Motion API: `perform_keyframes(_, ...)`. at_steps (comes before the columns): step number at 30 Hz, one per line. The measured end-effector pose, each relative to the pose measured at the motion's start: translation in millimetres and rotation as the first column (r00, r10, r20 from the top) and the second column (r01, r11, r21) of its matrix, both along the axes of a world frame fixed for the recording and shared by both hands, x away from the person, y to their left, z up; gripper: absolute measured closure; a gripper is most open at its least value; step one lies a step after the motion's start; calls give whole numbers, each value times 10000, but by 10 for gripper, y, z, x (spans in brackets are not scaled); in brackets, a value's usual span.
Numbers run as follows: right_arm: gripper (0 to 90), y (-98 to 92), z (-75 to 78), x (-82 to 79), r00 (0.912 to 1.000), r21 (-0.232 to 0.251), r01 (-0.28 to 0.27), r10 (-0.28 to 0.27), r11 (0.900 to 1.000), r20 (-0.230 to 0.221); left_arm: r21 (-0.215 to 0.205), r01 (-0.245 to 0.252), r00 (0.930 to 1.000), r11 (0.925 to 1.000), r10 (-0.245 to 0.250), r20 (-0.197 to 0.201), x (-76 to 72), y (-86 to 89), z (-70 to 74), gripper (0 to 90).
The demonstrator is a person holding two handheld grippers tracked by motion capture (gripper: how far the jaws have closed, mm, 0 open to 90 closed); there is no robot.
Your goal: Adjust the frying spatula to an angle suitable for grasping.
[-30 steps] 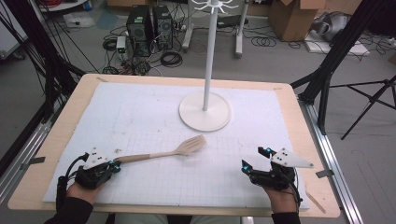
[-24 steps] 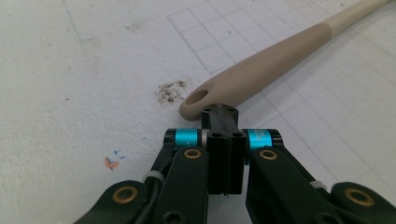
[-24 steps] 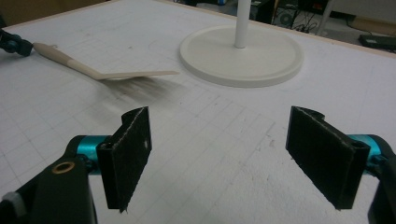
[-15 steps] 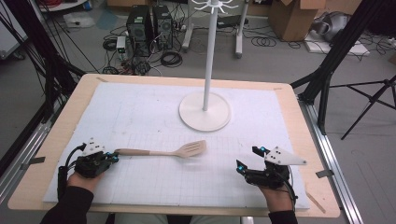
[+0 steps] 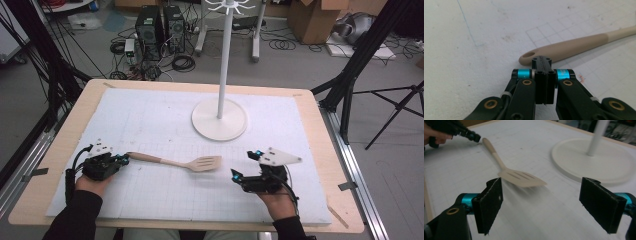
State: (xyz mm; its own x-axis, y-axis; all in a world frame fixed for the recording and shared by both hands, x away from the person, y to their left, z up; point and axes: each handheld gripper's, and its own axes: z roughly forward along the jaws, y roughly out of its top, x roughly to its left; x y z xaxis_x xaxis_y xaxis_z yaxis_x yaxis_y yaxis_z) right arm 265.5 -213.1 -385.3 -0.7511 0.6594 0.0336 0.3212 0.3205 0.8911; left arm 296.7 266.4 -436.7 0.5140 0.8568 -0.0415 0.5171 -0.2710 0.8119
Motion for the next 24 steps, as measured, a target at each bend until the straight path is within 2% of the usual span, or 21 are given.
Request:
perform_keyframes(1,181,0,0,0,10000,0,0,0,10000,0,-230,17,9999,9997,-14,119,-19,25,21,897)
perform_keyframes(2,182,189,42,111,9985,-84,-542,542,9985,-49,-410,11,9997,9992,-1,226,-42,53,44,895)
perform_keyframes(3,182,189,42,111,9985,-84,-542,542,9985,-49,-590,-17,9992,9983,40,392,-64,80,64,895)
perform_keyframes(4,209,397,97,231,9931,-250,-1171,1168,9928,-141,-702,-35,9986,9975,72,528,-85,117,86,894)
perform_keyframes(5,209,397,97,231,9931,-250,-1171,1168,9928,-141,-885,-42,9978,9961,101,661,-103,151,103,894)
perform_keyframes(6,244,620,153,347,9848,-506,-1737,1730,9835,-176,-1041,17,9960,9946,76,886,-128,214,125,894)
perform_keyframes(7,244,620,153,347,9848,-506,-1737,1730,9835,-176,-1041,17,9960,9946,76,886,-128,214,125,893)
perform_keyframes(9,270,841,178,462,9749,-649,-2221,2206,9729,-293,-1259,-12,9943,9920,146,1055,-152,282,135,891)
perform_keyframes(10,305,1048,160,581,9614,-1026,-2742,2703,9562,-510,-1334,-8,9934,9911,161,1135,-163,306,139,884)
perform_keyframes(11,305,1048,160,581,9614,-1026,-2742,2703,9562,-510,-1455,-30,9924,9894,209,1212,-177,321,144,884)
perform_keyframes(12,330,1257,106,708,9433,-1351,-3292,3189,9345,-925,-1561,54,9895,9877,173,1437,-206,351,165,879)
perform_keyframes(13,330,1257,106,708,9433,-1351,-3292,3189,9345,-925,-1561,54,9895,9877,173,1437,-206,351,165,876)
perform_keyframes(14,341,1425,49,807,9318,-1660,-3575,3392,9191,-1289,-1697,114,9869,9854,163,1608,-229,363,181,876)
perform_keyframes(16,346,1484,28,840,9277,-1787,-3671,3452,9128,-1425,-1792,207,9829,9836,128,1837,-253,383,205,877)
perform_keyframes(17,370,1624,-33,917,9156,-2055,-3933,3614,8961,-1763,-1822,210,9810,9830,150,1936,-264,391,216,883)
perform_keyframes(19,401,1743,-100,989,9020,-2323,-4212,3783,8767,-2078,-1987,263,9786,9797,154,2053,-274,407,226,884)
perform_keyframes(20,401,1743,-100,989,9020,-2323,-4212,3783,8767,-2078,-1987,327,9780,9795,96,2082,-274,415,228,884)
perform_keyframes(21,414,1845,-161,1042,8917,-2582,-4402,3849,8600,-2383,-2029,402,9774,9784,37,2115,-272,419,227,867)
perform_keyframes(22,431,1891,-185,1063,8849,-2714,-4529,3912,8492,-2527,-2290,485,9743,9722,44,2251,-266,419,227,809)
perform_keyframes(23,431,1891,-185,1063,8849,-2714,-4529,3912,8492,-2527,-2290,485,9743,9722,44,2251,-266,419,227,693)
perform_keyframes(24,465,1969,-220,1091,8733,-2977,-4741,3997,8286,-2785,-2624,118,9742,9649,480,2205,-254,414,227,537)
